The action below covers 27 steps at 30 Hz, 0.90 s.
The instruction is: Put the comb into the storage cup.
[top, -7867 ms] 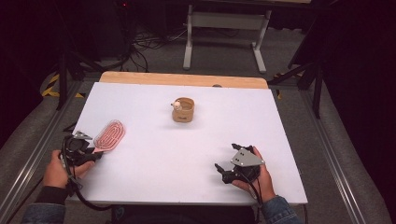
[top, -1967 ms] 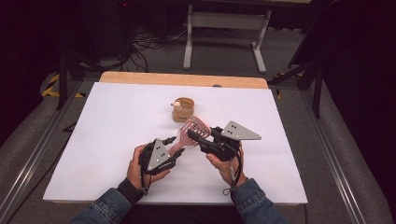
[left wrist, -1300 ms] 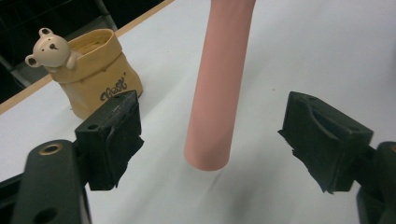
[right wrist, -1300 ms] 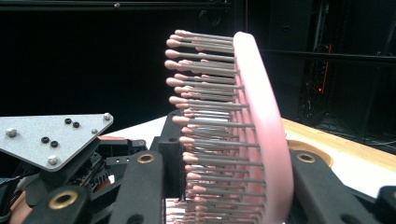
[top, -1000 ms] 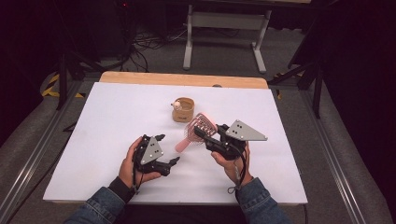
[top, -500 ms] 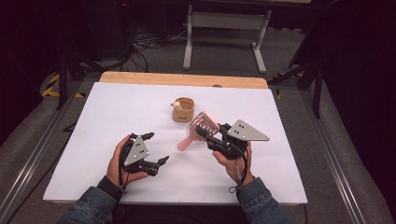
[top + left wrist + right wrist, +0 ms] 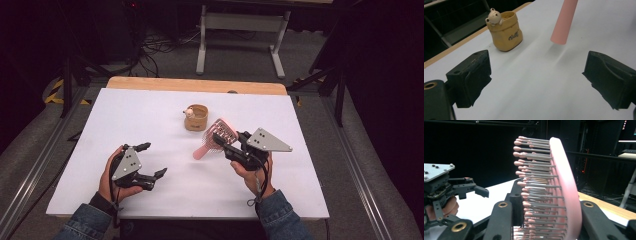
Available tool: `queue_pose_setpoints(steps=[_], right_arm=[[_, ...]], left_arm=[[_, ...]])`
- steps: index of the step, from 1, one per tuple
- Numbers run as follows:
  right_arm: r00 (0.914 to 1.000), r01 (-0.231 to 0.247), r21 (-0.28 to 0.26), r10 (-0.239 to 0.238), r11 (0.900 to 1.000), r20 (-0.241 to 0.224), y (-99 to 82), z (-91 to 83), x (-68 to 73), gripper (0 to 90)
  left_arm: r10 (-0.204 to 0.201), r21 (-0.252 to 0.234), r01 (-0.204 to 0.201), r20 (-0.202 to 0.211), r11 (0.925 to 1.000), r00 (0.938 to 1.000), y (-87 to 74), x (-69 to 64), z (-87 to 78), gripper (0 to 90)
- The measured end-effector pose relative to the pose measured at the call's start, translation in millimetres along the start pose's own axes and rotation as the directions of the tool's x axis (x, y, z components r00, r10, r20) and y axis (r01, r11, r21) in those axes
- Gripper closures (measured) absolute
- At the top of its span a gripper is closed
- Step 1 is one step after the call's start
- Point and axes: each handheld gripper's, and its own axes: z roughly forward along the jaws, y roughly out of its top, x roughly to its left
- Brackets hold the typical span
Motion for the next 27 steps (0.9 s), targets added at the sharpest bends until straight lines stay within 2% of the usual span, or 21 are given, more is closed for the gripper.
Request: queue_pose_setpoints(steps=[4, 7, 17, 22, 27], right_arm=[[1.0, 0.002, -0.006, -0.002, 1.0, 0.007, 1.3, -1.7, -1.3, 63.3], [0.9999, 0.001, -0.007, -0.001, 1.0, 0.01, 2.3, -3.2, -2.1, 63.2], [0.9997, 0.004, -0.03, -0.004, 0.9996, 0.023, 7.2, -9.7, -6.5, 63.3], [0.9996, 0.0, -0.043, 0.001, 0.9991, 0.028, 10.5, -12.2, -8.4, 63.4], [0.9993, 0.011, -0.054, -0.009, 0.9985, 0.037, 16.6, -14.9, -8.1, 63.4]], left_arm=[[-0.022, -0.006, 0.022, -0.009, 0.9997, 0.9997, -5.9, 3.6, -11.5, 8.2], [-0.024, -0.003, 0.023, -0.019, 0.9997, 0.9996, -10.7, 5.0, -17.2, 8.2], [-0.024, 0.0, 0.024, -0.044, 0.9997, 0.9987, -21.7, 8.8, -27.6, 7.6], [-0.027, 0.013, 0.028, -0.07, 0.9995, 0.9972, -26.3, 10.6, -34.6, 7.6], [-0.044, 0.009, 0.045, -0.083, 0.999, 0.9956, -31.0, 13.3, -41.1, 7.8]])
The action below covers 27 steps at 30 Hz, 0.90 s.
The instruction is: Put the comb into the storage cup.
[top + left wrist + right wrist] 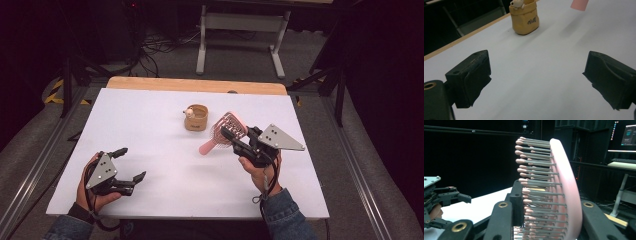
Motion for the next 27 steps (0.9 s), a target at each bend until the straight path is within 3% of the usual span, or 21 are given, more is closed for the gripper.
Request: queue_pose_setpoints(steps=[15, 27], right_arm=[[0.9993, 0.023, -0.012, -0.023, 0.9997, 0.03, 19.2, -0.9, -12.7, 63.4], [0.9962, 0.043, -0.027, -0.041, 0.9987, 0.078, 39.5, 14.4, -27.9, 63.5]], left_arm=[[-0.019, 0.011, 0.019, -0.021, 0.9998, 0.9996, -7.3, 4.8, -8.7, 7.7], [-0.021, 0.012, 0.021, -0.007, 0.9997, 0.9998, -7.6, 5.0, -8.3, 7.6]])
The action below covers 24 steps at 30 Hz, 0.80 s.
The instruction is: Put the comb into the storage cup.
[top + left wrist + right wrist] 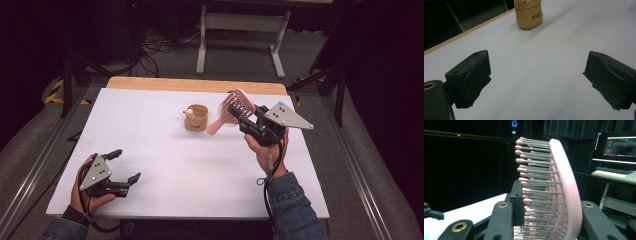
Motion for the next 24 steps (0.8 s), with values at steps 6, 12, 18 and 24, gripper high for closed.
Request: queue_pose_setpoints(steps=[6, 12, 18, 24], right_arm=[[0.9999, 0.002, 0.001, -0.002, 1.0, 0.014, 3.9, 8.9, -3.9, 63.5], [0.9995, 0.01, -0.001, -0.01, 0.9999, 0.03, 9.5, 19.2, -6.1, 63.5], [0.9987, 0.027, 0.008, -0.027, 0.9996, 0.043, 12.8, 32.0, -6.2, 63.5], [0.9983, 0.029, 0.018, -0.03, 0.9994, 0.05, 12.4, 41.2, -7.1, 63.5]], left_arm=[[-0.004, -0.006, 0.004, 0.007, 1.0, 1.0, -0.3, 0.3, 0.3, 7.5], [-0.006, -0.007, 0.006, 0.012, 1.0, 0.9999, -0.2, 0.6, 0.1, 7.5], [-0.012, -0.012, 0.012, 0.015, 0.9999, 0.9998, -0.3, 0.5, 0.6, 7.2], [-0.01, -0.01, 0.011, 0.023, 0.9999, 0.9997, 0.1, 0.4, 2.0, 6.9]])
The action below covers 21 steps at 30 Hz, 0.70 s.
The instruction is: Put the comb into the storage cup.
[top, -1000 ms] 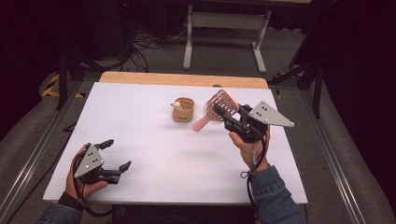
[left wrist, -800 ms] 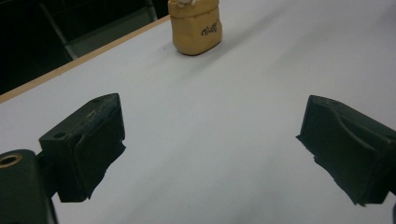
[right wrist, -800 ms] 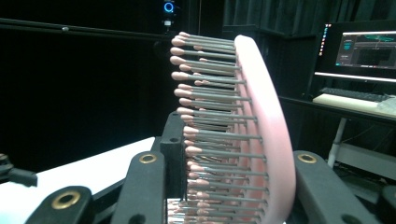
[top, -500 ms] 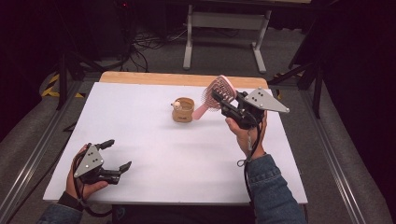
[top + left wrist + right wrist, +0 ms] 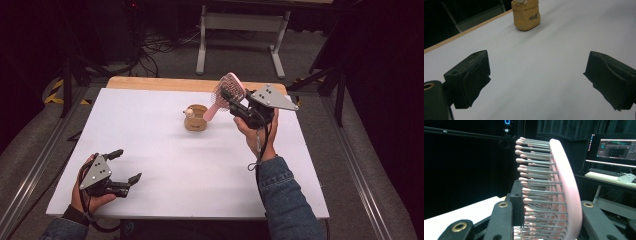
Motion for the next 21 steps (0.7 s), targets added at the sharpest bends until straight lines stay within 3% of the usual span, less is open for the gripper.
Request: queue_pose_setpoints(steps=[17, 21], right_arm=[[0.9998, 0.005, 0.006, -0.006, 1.0, 0.02, -1.7, 24.4, 3.0, 63.5], [0.9989, 0.009, 0.006, -0.009, 0.9999, 0.045, -4.6, 29.8, 4.6, 63.5]], left_arm=[[0.004, -0.009, -0.004, 0.003, 0.9999, 1.0, 0.4, 0.4, -0.4, 6.9], [0.001, -0.014, -0.001, 0.007, 0.9999, 1.0, 0.6, -0.2, -0.1, 6.9]])
